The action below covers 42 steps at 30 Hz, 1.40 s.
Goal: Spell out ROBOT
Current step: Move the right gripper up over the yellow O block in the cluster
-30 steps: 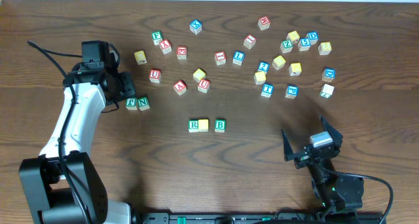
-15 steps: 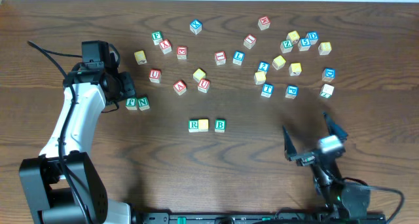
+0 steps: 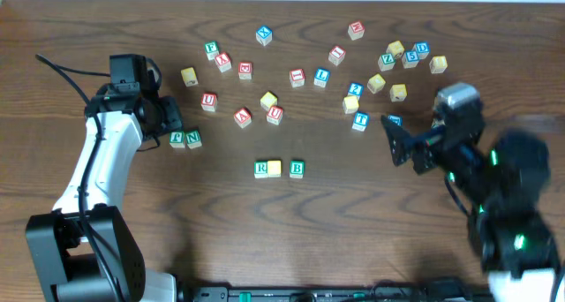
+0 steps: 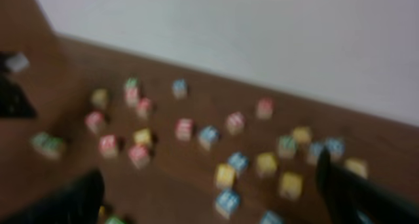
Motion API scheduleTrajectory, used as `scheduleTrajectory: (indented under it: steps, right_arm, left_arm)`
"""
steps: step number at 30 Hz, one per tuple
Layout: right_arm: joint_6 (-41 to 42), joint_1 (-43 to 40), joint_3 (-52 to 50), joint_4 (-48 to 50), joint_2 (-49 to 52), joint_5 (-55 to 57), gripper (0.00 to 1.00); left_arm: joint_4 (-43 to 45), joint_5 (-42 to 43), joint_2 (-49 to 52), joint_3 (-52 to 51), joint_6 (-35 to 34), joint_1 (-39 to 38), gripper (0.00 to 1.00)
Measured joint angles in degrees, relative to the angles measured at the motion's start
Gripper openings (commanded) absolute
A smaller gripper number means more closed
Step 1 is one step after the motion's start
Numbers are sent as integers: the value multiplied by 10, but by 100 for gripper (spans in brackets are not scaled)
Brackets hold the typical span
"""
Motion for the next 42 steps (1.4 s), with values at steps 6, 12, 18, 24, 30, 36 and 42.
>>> scheduleTrajectory:
  steps: [6,12,18,24,30,36,42]
  right_arm:
    - [-4,0,184,-148,257,-24,99]
    - [8,0,184,-125,380,-49,99]
    - [81,0,224,-164,401,2,99]
    - [104,0,389,-315,463,51,99]
    - [76,0,592,-488,569,71,99]
    - [19,0,716,-588,673,97,99]
    - [-21,0,723,-587,727,119,99]
  left_arm:
    - [1,-3,0,0,0,0,45]
    - [1,-3,0,0,0,0,45]
    - [1,-3,0,0,0,0,45]
    - [1,-3,0,0,1,0,45]
    - [1,-3,0,0,1,0,45]
    - [1,-3,0,0,1,0,45]
    - [1,-3,0,0,1,0,45]
